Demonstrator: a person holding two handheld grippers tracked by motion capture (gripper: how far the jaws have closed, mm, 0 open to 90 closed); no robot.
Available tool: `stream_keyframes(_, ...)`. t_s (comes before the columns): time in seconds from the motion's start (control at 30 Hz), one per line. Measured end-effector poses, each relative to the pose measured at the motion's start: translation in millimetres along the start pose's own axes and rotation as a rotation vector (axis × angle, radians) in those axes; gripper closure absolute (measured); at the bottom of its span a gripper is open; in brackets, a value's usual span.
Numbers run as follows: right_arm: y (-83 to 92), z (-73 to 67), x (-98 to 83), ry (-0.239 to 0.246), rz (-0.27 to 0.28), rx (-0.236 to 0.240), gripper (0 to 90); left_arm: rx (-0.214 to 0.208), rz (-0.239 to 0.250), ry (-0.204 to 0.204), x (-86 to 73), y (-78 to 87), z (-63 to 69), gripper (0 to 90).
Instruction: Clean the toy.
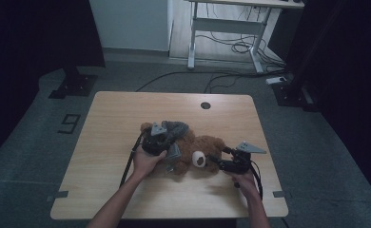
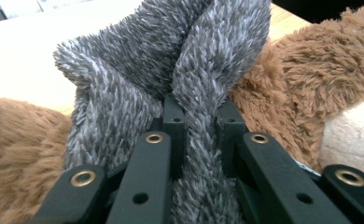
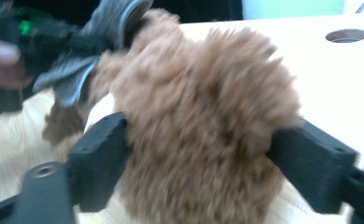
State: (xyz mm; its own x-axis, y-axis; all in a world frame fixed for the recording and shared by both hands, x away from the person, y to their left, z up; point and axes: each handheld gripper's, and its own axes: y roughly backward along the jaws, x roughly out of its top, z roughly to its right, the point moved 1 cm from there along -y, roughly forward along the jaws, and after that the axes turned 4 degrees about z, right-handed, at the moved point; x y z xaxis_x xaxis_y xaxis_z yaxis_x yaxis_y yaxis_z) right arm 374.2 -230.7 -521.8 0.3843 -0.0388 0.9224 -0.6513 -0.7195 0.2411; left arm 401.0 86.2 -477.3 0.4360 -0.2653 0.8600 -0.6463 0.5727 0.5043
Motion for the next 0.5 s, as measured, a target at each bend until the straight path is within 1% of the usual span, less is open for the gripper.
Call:
stream_keyframes(0.07,-2.3,-1.0,6.3,-0.013,0.000,-0.011,14.0,0.010,0.011,-0.019,-3.9,3.1,4.3,78.4)
stream_keyframes(0.1,-4.2,-2.3,10.1,-0.019,0.001,-0.014,13.1,0.010,0.011,-0.019,-3.9,3.1,4.3,78.4)
stream_keyframes(0.13,-8.9,-4.8,15.4,-0.024,0.002,-0.022,11.8,0.015,0.023,-0.030,-8.3,6.7,7.7,78.4)
stream_keyframes(0.2,-16.1,-8.1,20.1,-0.023,-0.020,-0.028,9.2,0.012,0.032,-0.025,-10.7,8.3,7.8,78.4)
stream_keyframes(0.27,-24.9,-10.7,22.6,-0.019,-0.050,-0.038,7.1,0.001,0.040,-0.011,-13.2,10.3,7.0,78.4)
stream_keyframes(0.33,-35.2,-13.7,20.9,-0.016,-0.107,-0.027,4.2,-0.006,0.043,-0.006,-15.2,12.5,6.8,78.4)
stream_keyframes(0.37,-39.8,-15.4,18.0,-0.014,-0.142,-0.029,2.4,-0.012,0.044,-0.004,-16.4,13.7,7.0,78.4)
stream_keyframes(0.4,-43.0,-16.2,15.1,-0.022,-0.162,-0.034,2.1,-0.018,0.048,-0.003,-17.8,15.3,7.7,78.3)
stream_keyframes(0.47,-43.4,-17.0,10.8,-0.027,-0.173,-0.036,3.6,-0.026,0.055,-0.004,-21.0,19.0,10.0,78.3)
stream_keyframes(0.5,-41.9,-17.6,9.0,-0.025,-0.176,-0.030,6.6,-0.034,0.058,-0.005,-23.5,22.7,11.7,78.2)
